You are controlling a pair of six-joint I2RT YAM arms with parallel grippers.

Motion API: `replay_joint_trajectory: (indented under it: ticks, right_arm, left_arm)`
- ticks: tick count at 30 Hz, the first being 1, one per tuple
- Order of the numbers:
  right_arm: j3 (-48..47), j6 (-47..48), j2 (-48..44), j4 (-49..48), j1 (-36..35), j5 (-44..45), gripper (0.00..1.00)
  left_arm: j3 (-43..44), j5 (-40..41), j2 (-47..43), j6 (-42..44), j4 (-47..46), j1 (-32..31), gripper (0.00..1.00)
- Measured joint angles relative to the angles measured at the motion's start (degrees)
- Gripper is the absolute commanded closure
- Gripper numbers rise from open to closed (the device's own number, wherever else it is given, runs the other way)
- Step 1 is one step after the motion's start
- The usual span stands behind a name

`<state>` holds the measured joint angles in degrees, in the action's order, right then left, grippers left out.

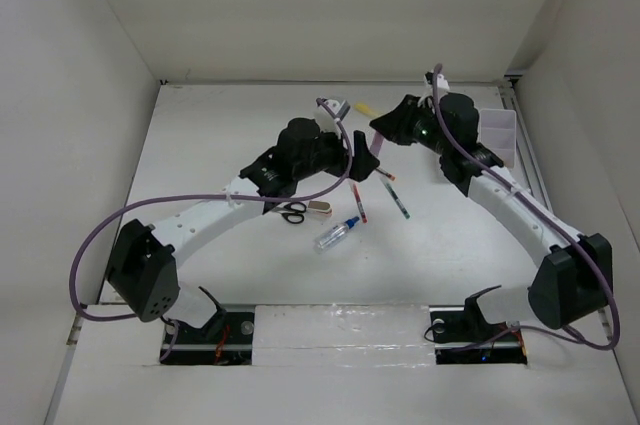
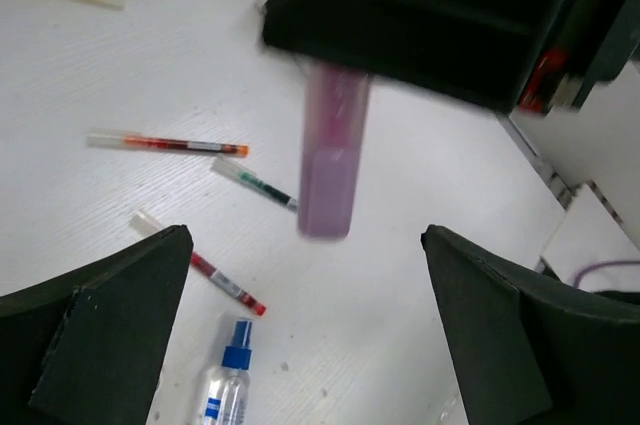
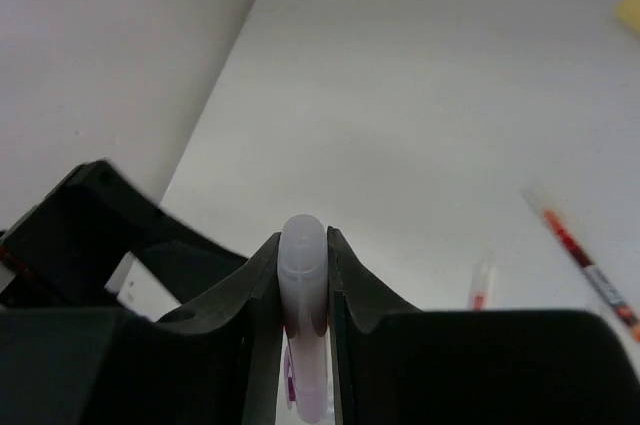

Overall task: Sort the stationery into containers
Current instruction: Place the pen in the storage box.

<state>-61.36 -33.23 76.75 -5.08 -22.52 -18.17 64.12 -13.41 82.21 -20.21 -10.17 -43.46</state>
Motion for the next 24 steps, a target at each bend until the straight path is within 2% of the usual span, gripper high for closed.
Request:
replay_joint_trajectory:
  ticks: [4, 10, 17, 24]
  right_arm:
    - [-5.03, 0.52, 3.72, 2.19, 6.40, 5.92, 1.00]
    - [-15.80, 2.89, 11.61, 4.37, 15.50, 22.45, 1.00]
    - [-19.61, 4.24, 19.08, 6.84, 20.37, 35.39, 1.00]
    - [-21.53, 5.22, 24.70, 8.66, 22.49, 39.21, 1.00]
  left_arm:
    - [1.20, 7.58, 0.00, -2.32, 4.96, 0.02, 0.00]
    - [2.27, 18.93, -0.57, -7.32, 13.16, 0.11, 0.00]
    - [1.14, 23.91, -4.63, -8.72, 16.44, 0.15, 0.00]
    - [1.09, 25.90, -5.44, -8.81, 17.31, 0.04, 0.00]
